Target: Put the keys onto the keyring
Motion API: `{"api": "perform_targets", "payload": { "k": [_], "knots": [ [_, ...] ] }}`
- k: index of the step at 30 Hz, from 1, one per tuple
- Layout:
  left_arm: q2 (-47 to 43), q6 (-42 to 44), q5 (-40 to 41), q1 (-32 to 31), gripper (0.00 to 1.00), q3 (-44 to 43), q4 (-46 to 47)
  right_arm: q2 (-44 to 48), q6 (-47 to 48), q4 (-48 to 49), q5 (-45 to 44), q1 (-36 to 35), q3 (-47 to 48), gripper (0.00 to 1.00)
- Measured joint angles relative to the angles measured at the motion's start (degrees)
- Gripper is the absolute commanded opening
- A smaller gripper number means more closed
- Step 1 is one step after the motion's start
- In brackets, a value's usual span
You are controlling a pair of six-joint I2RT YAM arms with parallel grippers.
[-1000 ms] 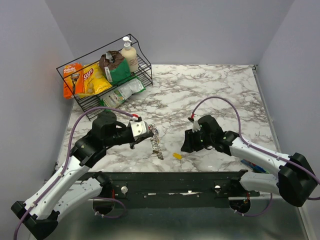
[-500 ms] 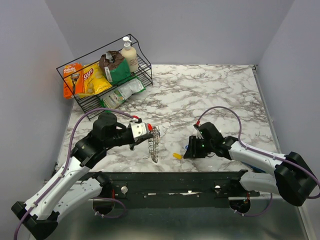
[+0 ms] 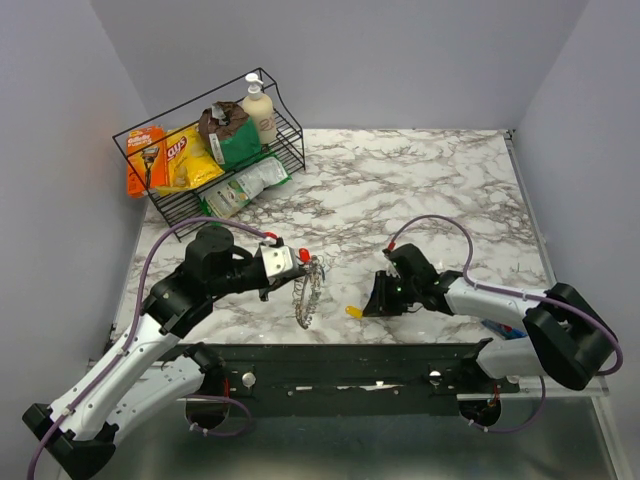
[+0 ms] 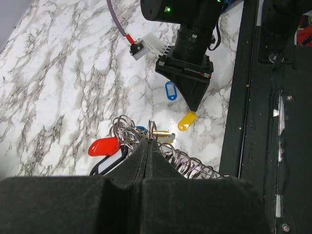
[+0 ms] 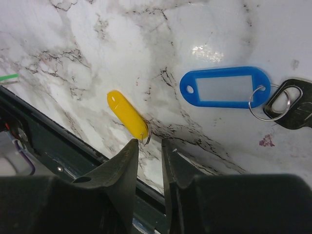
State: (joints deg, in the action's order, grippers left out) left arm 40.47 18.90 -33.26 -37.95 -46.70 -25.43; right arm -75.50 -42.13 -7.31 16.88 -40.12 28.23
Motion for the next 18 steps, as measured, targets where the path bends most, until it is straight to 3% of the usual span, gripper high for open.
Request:
{"api": "perform_targets", "payload": {
  "k": [3,5,7,10,18],
  "knots": [
    [-0.3,0.0,0.0,0.0,0.0,0.2,0.0,-0.7,-0.1,0.9,0.3,0.0,0.0,0.3],
    [-0.4,0.0,0.0,0.0,0.0,0.3,0.0,-1.0,-0.3,1.5,0.4,0.0,0.0,0.22],
    [-0.5,0.0,0.0,0.0,0.0,0.3,0.0,-1.4,-0.3,2.0,0.4,0.0,0.0,0.09],
    [-0.5,0.0,0.0,0.0,0.0,0.3,0.0,-2.2,-0.1,2.5,0.7,0.0,0.2,0.0],
    [-0.5,0.0,0.0,0.0,0.0,0.3,0.0,-3.3,2.3,3.1,0.8,0.0,1.7,0.0]
  ]
}}
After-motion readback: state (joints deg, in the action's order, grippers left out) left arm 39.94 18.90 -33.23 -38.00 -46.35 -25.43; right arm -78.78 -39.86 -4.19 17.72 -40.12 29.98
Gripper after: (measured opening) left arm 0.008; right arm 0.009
